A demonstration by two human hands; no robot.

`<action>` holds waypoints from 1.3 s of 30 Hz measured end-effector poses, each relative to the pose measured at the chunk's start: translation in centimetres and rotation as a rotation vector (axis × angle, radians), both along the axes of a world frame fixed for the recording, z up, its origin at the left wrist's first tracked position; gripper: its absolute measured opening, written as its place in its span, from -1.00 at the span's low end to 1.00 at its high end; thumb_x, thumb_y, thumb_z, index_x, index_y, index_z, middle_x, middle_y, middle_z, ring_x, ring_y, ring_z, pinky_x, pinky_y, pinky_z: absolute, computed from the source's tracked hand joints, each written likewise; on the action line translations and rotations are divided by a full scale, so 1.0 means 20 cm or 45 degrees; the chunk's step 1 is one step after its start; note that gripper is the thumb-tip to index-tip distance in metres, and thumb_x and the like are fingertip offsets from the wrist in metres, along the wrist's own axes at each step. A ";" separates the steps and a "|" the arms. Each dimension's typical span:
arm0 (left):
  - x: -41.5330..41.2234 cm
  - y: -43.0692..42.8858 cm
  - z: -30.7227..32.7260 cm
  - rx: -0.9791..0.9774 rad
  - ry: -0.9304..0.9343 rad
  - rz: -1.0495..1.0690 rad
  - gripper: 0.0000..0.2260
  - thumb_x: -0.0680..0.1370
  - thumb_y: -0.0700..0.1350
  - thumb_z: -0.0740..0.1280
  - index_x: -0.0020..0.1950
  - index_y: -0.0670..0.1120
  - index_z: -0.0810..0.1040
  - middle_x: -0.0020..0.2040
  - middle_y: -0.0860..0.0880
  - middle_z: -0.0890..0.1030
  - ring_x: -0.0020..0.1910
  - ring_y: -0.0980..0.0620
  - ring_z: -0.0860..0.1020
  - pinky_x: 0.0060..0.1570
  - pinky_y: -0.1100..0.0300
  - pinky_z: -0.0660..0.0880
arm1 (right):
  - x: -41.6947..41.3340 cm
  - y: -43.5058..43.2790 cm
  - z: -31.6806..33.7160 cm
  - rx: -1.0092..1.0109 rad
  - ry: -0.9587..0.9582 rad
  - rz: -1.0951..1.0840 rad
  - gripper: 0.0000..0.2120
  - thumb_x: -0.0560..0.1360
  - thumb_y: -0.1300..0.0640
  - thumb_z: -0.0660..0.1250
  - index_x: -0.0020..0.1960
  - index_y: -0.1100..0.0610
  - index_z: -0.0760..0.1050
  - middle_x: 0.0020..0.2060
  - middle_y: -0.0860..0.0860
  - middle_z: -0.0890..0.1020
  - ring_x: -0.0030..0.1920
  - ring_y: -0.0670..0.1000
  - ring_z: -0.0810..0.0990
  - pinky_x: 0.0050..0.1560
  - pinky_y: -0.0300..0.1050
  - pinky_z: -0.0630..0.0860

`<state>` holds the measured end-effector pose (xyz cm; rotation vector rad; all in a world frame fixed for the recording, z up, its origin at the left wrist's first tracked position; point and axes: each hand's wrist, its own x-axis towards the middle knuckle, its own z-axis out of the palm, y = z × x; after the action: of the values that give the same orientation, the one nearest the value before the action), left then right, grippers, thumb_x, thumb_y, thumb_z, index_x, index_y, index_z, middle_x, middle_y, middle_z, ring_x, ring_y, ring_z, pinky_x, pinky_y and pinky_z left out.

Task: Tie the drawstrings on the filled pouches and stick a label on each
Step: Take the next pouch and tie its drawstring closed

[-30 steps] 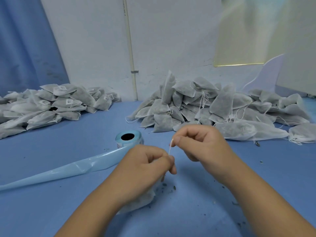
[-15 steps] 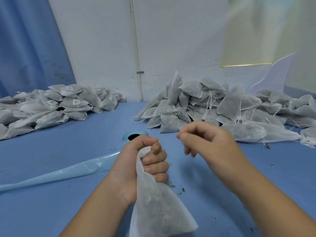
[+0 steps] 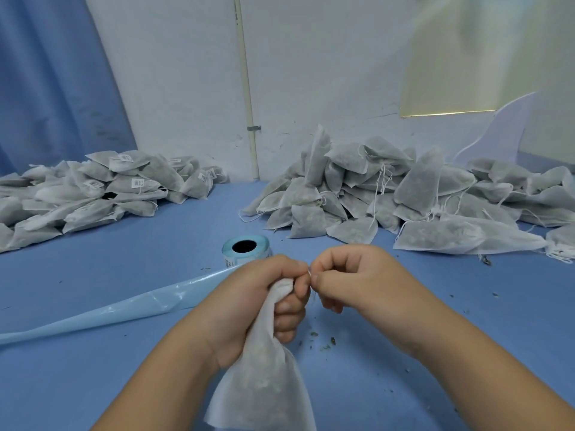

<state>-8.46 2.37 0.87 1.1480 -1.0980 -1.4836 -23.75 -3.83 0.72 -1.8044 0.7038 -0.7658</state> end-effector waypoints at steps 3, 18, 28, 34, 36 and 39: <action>0.02 0.01 0.01 0.007 -0.041 -0.011 -0.81 0.40 -0.05 0.32 -0.38 -0.08 0.48 -0.49 0.00 0.30 -0.56 0.09 0.22 -0.53 0.27 0.21 | 0.00 0.00 0.00 0.023 -0.020 0.043 -0.92 0.26 0.10 0.29 -0.36 0.03 0.56 -0.47 -0.05 0.52 -0.40 -0.09 0.44 -0.26 -0.17 0.40; -0.01 -0.01 -0.01 -0.170 -0.357 0.418 -0.81 0.44 -0.07 0.44 -0.38 -0.04 0.64 -0.53 0.08 0.45 -0.55 0.14 0.38 -0.48 0.31 0.31 | -0.02 -0.04 -0.02 -0.007 0.083 -0.023 -0.92 0.28 0.05 0.30 -0.32 0.02 0.56 -0.44 -0.09 0.55 -0.31 -0.03 0.46 -0.18 -0.05 0.40; 0.00 -0.02 -0.03 -0.189 -0.405 0.499 -0.78 0.48 -0.03 0.43 -0.37 0.01 0.66 -0.49 0.13 0.54 -0.52 0.21 0.47 -0.37 0.27 0.35 | 0.02 -0.02 -0.04 -0.025 -0.159 -0.133 -0.89 0.41 0.30 0.47 -0.13 0.12 0.63 -0.33 -0.02 0.67 -0.32 -0.12 0.61 -0.28 -0.34 0.51; -0.01 -0.03 -0.04 -0.261 -0.736 0.618 -0.81 0.46 0.06 0.42 -0.27 -0.01 0.68 -0.44 0.11 0.49 -0.38 0.07 0.46 -0.08 -0.11 0.58 | 0.03 -0.02 -0.07 -0.187 -0.047 -0.272 -0.80 0.42 0.29 0.41 -0.19 -0.02 0.60 -0.43 -0.13 0.60 -0.41 -0.14 0.51 -0.37 -0.32 0.46; -0.02 -0.02 -0.03 -0.257 -0.795 0.569 -0.81 0.47 0.06 0.42 -0.30 0.03 0.67 -0.45 0.15 0.51 -0.41 0.13 0.48 -0.06 -0.07 0.59 | 0.04 -0.02 -0.08 -0.226 -0.026 -0.267 -0.76 0.42 0.30 0.37 -0.16 -0.06 0.62 -0.42 -0.15 0.59 -0.44 -0.18 0.47 -0.41 -0.37 0.40; -0.01 -0.02 -0.03 -0.258 -0.848 0.511 -0.77 0.49 0.03 0.42 -0.35 -0.01 0.62 -0.50 0.14 0.45 -0.46 0.13 0.43 -0.24 0.09 0.49 | 0.05 -0.02 -0.09 -0.435 0.052 -0.294 -0.74 0.39 0.29 0.37 -0.22 -0.07 0.65 -0.37 -0.12 0.59 -0.40 -0.19 0.48 -0.35 -0.40 0.39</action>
<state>-8.72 1.94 0.23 1.6523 -1.3140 -0.6673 -22.82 -4.28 -1.05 -2.0723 0.8585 -1.0560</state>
